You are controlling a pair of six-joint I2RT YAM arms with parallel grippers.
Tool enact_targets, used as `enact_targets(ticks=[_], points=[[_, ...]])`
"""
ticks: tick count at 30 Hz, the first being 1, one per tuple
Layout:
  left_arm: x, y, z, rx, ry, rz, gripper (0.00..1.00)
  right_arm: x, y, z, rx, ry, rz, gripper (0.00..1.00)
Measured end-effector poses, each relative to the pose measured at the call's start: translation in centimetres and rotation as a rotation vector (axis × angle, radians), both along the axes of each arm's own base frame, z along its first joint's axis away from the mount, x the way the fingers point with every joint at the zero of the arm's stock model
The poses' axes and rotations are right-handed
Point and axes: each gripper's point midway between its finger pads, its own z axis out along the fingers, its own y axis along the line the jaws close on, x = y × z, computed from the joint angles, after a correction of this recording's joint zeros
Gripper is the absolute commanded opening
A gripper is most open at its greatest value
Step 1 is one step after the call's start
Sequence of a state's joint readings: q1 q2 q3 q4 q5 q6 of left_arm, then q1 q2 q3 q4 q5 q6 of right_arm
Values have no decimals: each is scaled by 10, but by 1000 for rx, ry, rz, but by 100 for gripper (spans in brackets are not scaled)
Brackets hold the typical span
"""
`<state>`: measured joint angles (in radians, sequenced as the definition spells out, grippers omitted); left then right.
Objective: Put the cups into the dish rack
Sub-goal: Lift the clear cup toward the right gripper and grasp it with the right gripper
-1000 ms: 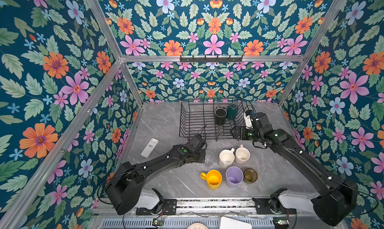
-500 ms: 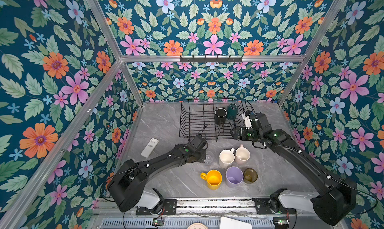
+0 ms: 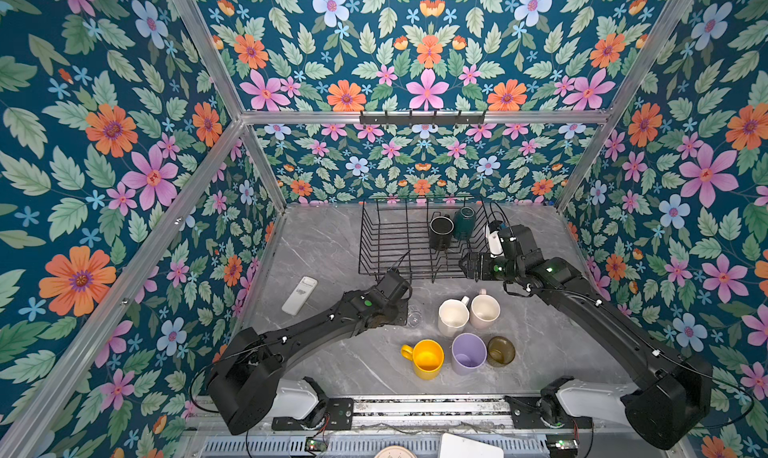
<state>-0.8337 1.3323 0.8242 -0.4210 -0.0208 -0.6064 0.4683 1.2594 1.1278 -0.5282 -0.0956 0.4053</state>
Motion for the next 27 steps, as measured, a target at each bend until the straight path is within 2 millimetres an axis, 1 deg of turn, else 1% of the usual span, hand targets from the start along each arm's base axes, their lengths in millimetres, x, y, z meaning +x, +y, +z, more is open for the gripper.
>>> enact_targets(ticks=[2, 4, 6, 8, 11, 14, 17, 20, 22, 24, 27], points=[[-2, 4, 9, -17, -24, 2, 0, 0, 1, 1, 6, -2, 4, 99], [-4, 7, 22, -46, -61, -3, 0, 0, 3, 3, 15, -5, 7, 99], [-6, 13, 39, -66, -112, -14, 0, 0, 4, 5, 24, -11, 14, 99], [-7, 21, 61, -98, -174, -20, 0, 1, 7, 8, 37, -19, 22, 99], [-5, 32, 93, -150, -268, -11, 0, 1, 12, 11, 65, -27, 38, 99], [-1, 40, 116, -197, -337, 5, 0, 0, 18, 15, 100, -40, 66, 99], [8, 44, 126, -270, -355, 8, 0, -2, 26, 22, 143, -60, 98, 99], [20, 53, 125, -368, -348, 43, 0, -4, 31, 33, 191, -88, 134, 99], [23, 54, 125, -439, -341, 41, 0, -8, 36, 39, 233, -100, 171, 99], [23, 47, 131, -521, -339, 8, 0, -14, 42, 45, 278, -114, 214, 99], [19, 29, 146, -654, -346, -82, 0, -26, 53, 55, 346, -135, 302, 99]])
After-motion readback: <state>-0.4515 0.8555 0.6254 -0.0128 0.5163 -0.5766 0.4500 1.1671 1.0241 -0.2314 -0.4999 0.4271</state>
